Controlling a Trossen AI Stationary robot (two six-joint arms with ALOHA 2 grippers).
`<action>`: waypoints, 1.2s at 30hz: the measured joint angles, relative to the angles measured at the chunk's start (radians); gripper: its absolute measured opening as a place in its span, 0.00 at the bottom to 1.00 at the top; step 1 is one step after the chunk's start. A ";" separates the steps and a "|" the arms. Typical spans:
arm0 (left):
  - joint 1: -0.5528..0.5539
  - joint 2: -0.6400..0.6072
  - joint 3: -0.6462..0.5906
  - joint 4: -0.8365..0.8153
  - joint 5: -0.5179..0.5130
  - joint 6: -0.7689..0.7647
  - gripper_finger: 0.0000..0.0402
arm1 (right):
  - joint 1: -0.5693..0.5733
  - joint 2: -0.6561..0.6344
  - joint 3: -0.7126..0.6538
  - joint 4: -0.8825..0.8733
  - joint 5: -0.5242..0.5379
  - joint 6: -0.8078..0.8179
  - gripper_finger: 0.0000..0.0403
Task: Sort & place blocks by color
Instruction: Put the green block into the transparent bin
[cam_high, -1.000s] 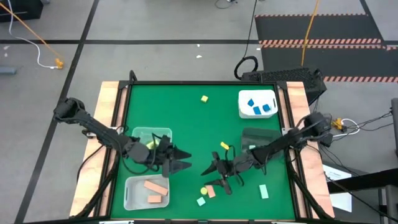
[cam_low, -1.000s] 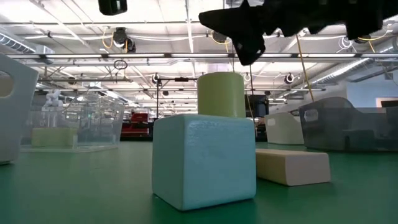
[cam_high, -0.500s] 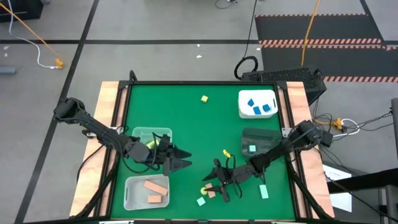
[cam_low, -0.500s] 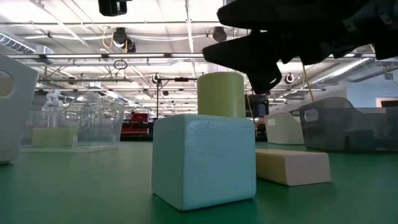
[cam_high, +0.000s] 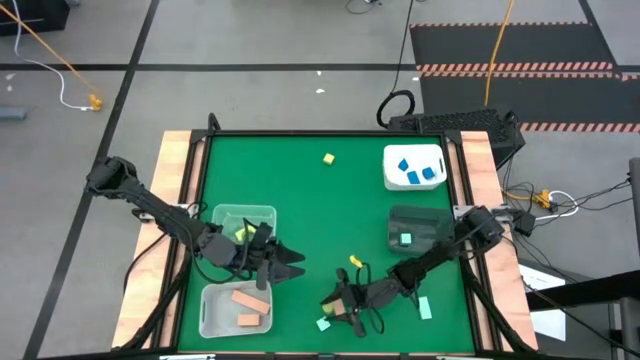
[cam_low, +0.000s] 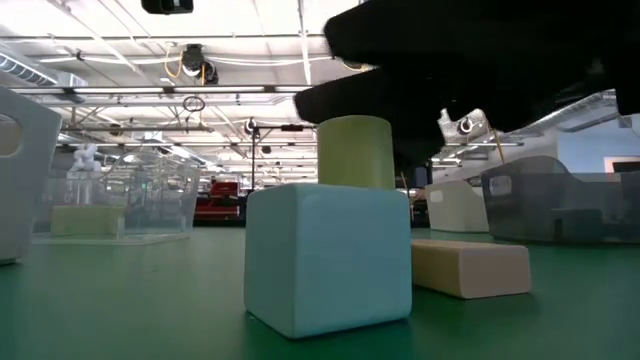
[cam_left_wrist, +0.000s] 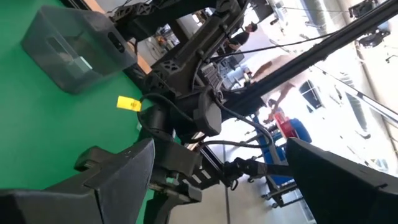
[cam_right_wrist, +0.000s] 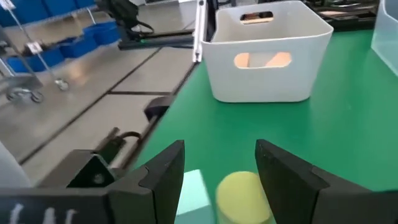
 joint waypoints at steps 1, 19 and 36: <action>-0.001 0.000 0.000 -0.001 0.000 0.000 0.90 | -0.001 0.003 0.006 -0.009 0.002 -0.007 0.46; -0.001 0.000 0.000 -0.007 0.000 0.031 0.90 | -0.014 -0.009 0.008 -0.008 0.004 0.018 0.46; -0.001 0.000 0.000 -0.024 0.000 0.028 0.90 | -0.014 -0.008 0.008 -0.162 0.003 0.099 0.39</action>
